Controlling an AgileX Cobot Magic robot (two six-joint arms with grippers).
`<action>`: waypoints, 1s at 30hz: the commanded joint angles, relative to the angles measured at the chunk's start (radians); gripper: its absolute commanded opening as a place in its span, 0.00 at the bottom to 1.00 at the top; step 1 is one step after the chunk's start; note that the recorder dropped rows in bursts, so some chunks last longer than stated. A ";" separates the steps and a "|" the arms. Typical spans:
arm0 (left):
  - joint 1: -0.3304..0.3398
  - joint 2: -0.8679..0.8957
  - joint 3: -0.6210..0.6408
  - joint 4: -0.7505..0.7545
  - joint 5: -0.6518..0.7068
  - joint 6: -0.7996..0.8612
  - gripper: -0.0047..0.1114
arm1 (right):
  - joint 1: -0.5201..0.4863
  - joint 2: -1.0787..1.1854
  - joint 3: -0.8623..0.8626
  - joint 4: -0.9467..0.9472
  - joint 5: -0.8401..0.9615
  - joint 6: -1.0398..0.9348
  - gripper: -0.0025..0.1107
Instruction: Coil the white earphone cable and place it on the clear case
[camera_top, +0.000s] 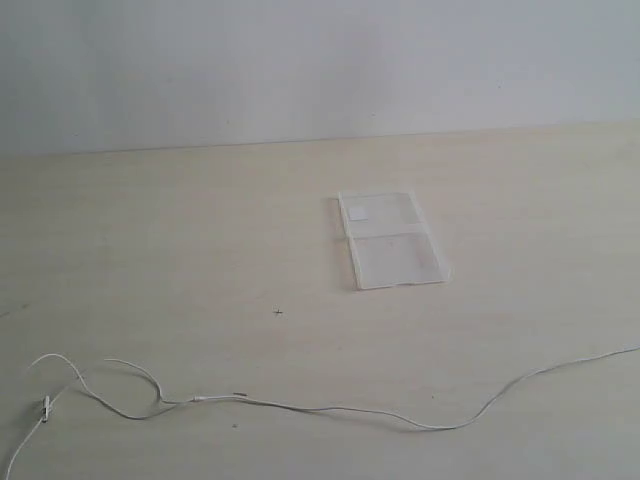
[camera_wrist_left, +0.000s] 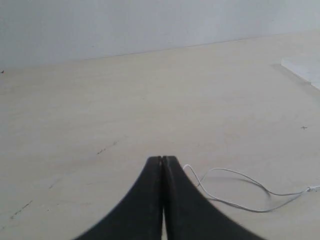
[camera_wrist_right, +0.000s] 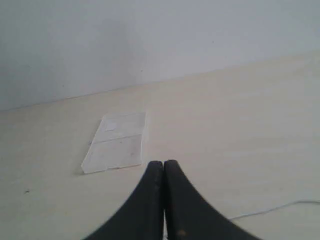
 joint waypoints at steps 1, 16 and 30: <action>0.001 -0.005 0.003 0.002 -0.011 -0.006 0.04 | -0.005 -0.006 0.005 -0.008 -0.110 -0.083 0.02; 0.001 -0.005 0.003 0.002 -0.011 -0.006 0.04 | -0.005 0.050 -0.240 0.031 -0.543 0.014 0.02; 0.001 -0.005 0.003 0.002 -0.011 -0.006 0.04 | -0.005 0.876 -0.716 0.411 0.359 -0.588 0.02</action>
